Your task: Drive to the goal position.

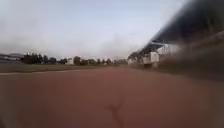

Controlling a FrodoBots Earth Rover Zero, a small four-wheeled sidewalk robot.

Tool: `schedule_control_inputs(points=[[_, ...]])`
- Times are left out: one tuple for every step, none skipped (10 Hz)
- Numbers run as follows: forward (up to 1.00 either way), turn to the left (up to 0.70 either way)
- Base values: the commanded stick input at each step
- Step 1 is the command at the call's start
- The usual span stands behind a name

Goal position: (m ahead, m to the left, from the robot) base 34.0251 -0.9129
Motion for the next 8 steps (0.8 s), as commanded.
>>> schedule_control_inputs(points=[[0.70, 0.00], [0.70, 0.00], [0.70, 0.00], [0.70, 0.00], [0.70, -0.03], [0.70, -0.10], [0.70, -0.23], [0.70, -0.25]])
